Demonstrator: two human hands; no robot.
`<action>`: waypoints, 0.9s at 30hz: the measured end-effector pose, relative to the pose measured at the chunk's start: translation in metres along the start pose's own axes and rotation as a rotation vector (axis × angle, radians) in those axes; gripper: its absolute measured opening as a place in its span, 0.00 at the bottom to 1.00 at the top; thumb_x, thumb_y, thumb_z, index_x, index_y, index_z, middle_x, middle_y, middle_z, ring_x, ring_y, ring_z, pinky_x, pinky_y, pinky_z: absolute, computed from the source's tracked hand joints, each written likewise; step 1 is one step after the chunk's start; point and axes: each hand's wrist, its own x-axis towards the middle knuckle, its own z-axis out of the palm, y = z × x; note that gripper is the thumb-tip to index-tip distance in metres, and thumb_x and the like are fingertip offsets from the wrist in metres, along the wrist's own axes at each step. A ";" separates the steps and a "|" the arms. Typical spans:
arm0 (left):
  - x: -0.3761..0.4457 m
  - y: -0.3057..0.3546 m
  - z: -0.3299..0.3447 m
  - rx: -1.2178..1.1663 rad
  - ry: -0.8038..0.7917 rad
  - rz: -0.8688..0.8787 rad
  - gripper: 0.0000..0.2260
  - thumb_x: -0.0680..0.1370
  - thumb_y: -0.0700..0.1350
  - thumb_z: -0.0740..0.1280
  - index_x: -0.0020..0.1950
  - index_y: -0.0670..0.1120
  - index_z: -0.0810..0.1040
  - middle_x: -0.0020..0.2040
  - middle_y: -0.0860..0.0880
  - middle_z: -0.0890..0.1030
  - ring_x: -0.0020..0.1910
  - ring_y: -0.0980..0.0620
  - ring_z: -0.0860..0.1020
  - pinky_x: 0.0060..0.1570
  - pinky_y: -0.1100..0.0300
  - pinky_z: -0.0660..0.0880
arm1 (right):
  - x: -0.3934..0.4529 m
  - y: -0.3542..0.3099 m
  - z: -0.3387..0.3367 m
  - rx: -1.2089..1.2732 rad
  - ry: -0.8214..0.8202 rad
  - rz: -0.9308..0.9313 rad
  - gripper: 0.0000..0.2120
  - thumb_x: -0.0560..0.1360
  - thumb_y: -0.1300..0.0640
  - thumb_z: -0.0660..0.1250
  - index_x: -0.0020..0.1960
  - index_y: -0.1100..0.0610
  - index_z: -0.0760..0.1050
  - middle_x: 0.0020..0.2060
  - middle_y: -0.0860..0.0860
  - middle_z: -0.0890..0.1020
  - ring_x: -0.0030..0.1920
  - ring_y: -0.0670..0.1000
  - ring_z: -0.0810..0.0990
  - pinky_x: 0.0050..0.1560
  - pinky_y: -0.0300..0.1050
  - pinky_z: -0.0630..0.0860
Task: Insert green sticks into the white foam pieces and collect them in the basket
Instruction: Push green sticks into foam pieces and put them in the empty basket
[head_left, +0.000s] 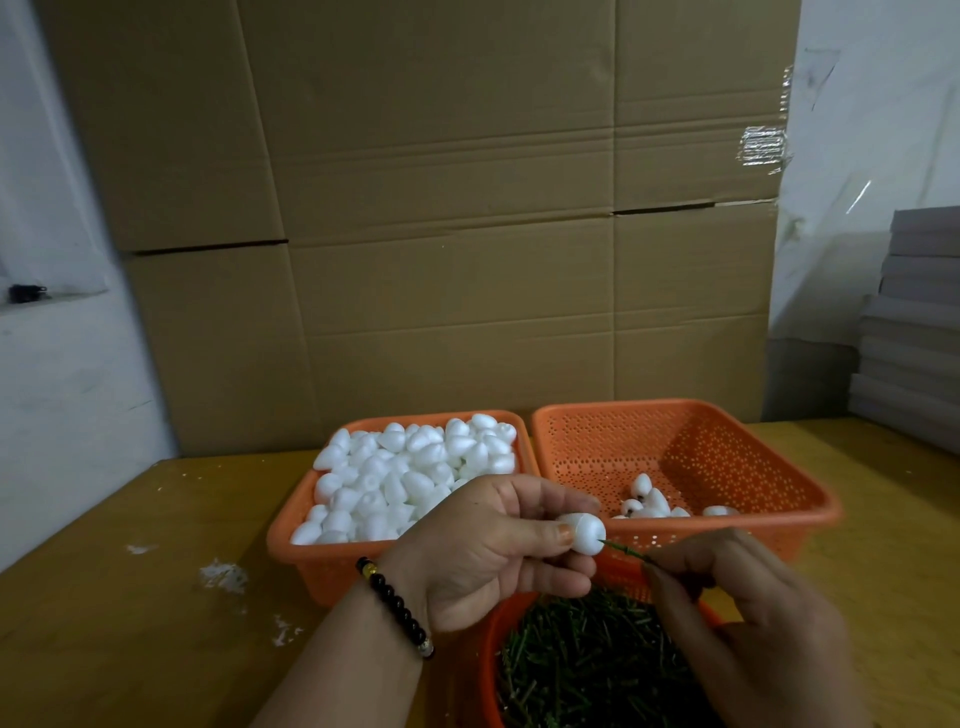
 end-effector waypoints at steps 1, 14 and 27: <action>0.000 0.000 0.000 0.000 0.010 0.005 0.14 0.73 0.34 0.69 0.58 0.35 0.77 0.46 0.39 0.81 0.41 0.48 0.81 0.39 0.59 0.81 | 0.000 0.000 -0.001 -0.014 -0.003 -0.001 0.01 0.68 0.57 0.72 0.38 0.54 0.80 0.36 0.43 0.79 0.36 0.41 0.77 0.40 0.36 0.74; -0.001 -0.002 0.004 0.038 0.016 -0.001 0.11 0.73 0.31 0.68 0.54 0.37 0.76 0.43 0.41 0.82 0.39 0.47 0.82 0.36 0.59 0.80 | 0.001 -0.002 -0.001 -0.098 -0.063 -0.057 0.02 0.66 0.58 0.73 0.38 0.55 0.82 0.38 0.46 0.82 0.35 0.51 0.81 0.37 0.44 0.75; -0.001 -0.004 0.009 0.115 0.028 -0.011 0.09 0.75 0.29 0.66 0.54 0.38 0.76 0.44 0.41 0.82 0.39 0.48 0.82 0.37 0.59 0.81 | 0.002 -0.003 -0.002 -0.087 -0.095 -0.084 0.09 0.70 0.51 0.66 0.38 0.54 0.82 0.38 0.44 0.82 0.37 0.48 0.81 0.36 0.44 0.77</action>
